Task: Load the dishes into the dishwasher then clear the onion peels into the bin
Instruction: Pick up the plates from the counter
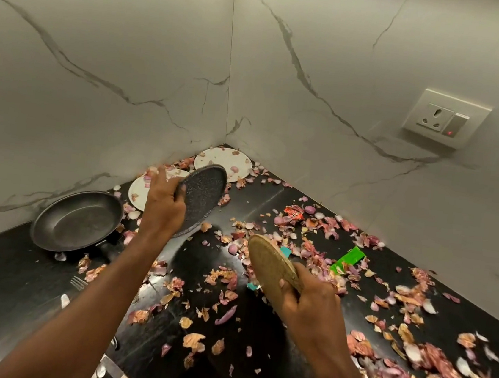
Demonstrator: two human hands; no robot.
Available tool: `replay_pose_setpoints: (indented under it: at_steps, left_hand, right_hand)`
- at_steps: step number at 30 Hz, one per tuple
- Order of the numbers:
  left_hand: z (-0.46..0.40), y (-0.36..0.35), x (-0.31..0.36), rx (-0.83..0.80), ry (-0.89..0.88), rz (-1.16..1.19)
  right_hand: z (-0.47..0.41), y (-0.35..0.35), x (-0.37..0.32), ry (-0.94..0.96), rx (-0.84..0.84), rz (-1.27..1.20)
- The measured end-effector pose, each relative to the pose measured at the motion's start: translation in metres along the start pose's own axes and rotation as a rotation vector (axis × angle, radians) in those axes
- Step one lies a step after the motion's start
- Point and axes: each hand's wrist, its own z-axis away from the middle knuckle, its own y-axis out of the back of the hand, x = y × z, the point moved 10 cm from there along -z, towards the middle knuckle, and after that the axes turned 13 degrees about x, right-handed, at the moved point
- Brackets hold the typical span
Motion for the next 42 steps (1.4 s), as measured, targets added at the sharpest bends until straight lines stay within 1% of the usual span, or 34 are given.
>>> replay_pose_setpoints:
  at_steps: [1, 3, 5, 6, 8, 9, 11, 12, 14, 15, 17, 20, 22, 24, 25, 27, 28, 29, 31, 34, 37, 40, 42]
  left_hand:
    - [0.005, 0.002, 0.001, 0.019, 0.029, 0.056]
    - [0.017, 0.012, -0.003, 0.115, 0.157, 0.198]
    - [0.031, 0.019, -0.021, 0.230, 0.360, 0.352]
    - [0.038, 0.016, -0.033, 0.253, 0.461, 0.423]
    - [0.057, 0.006, -0.050, 0.239, 0.629, 0.557]
    - [0.070, 0.001, -0.055, 0.211, 0.685, 0.577]
    - [0.094, -0.006, -0.058, 0.174, 0.731, 0.566]
    - [0.106, -0.008, -0.053, 0.165, 0.722, 0.567]
    - [0.124, -0.011, -0.039, 0.130, 0.639, 0.558]
    - [0.132, -0.015, -0.027, 0.085, 0.592, 0.555]
    - [0.150, -0.032, -0.006, -0.043, 0.555, 0.567]
    - [0.179, -0.060, 0.015, -0.220, 0.583, 0.619]
    - [0.202, -0.077, 0.024, -0.303, 0.633, 0.651]
    - [0.219, -0.087, 0.031, -0.347, 0.692, 0.688]
    - [0.227, -0.089, 0.040, -0.392, 0.684, 0.690]
    - [0.241, -0.093, 0.056, -0.479, 0.572, 0.617]
    - [0.245, -0.095, 0.056, -0.479, 0.573, 0.628]
    - [0.255, -0.102, 0.062, -0.512, 0.556, 0.655]
    - [0.281, -0.120, 0.068, -0.616, 0.537, 0.667]
    - [0.320, -0.135, 0.094, -0.747, 0.474, 0.643]
    - [0.365, -0.133, 0.139, -0.901, 0.362, 0.678]
    - [0.416, -0.121, 0.183, -1.048, 0.270, 0.725]
    - [0.457, -0.106, 0.211, -1.129, 0.224, 0.764]
  right_hand:
    - [0.002, 0.003, 0.002, -0.015, 0.011, -0.006]
    - [0.005, 0.011, 0.006, -0.051, 0.067, -0.067]
    - [0.005, 0.018, 0.009, -0.075, 0.102, -0.099]
    - [0.004, 0.020, 0.012, -0.090, 0.103, -0.090]
    - [0.005, 0.026, 0.018, -0.127, 0.094, -0.057]
    - [0.007, 0.030, 0.020, -0.138, 0.102, -0.050]
    - [0.011, 0.043, 0.016, -0.097, 0.140, -0.052]
    - [0.015, 0.049, 0.011, -0.052, 0.157, -0.067]
    - [0.022, 0.061, 0.001, 0.054, 0.193, -0.101]
    - [0.027, 0.064, -0.002, 0.107, 0.205, -0.103]
    - [0.039, 0.067, -0.007, 0.197, 0.189, -0.073]
    - [0.061, 0.056, -0.006, 0.306, 0.096, 0.087]
    - [0.079, 0.054, 0.003, 0.341, 0.074, 0.183]
    - [0.095, 0.057, 0.016, 0.336, 0.063, 0.233]
    - [0.102, 0.058, 0.022, 0.320, 0.038, 0.255]
    - [0.117, 0.064, 0.033, 0.268, -0.039, 0.283]
    - [0.124, 0.067, 0.037, 0.236, -0.085, 0.278]
    - [0.134, 0.074, 0.045, 0.183, -0.122, 0.277]
    - [0.159, 0.093, 0.060, 0.063, -0.142, 0.243]
    - [0.200, 0.131, 0.077, -0.124, -0.034, 0.124]
    - [0.245, 0.175, 0.092, -0.298, 0.161, 0.034]
    - [0.298, 0.229, 0.105, -0.411, 0.467, 0.155]
    - [0.344, 0.266, 0.115, -0.528, 0.656, 0.242]
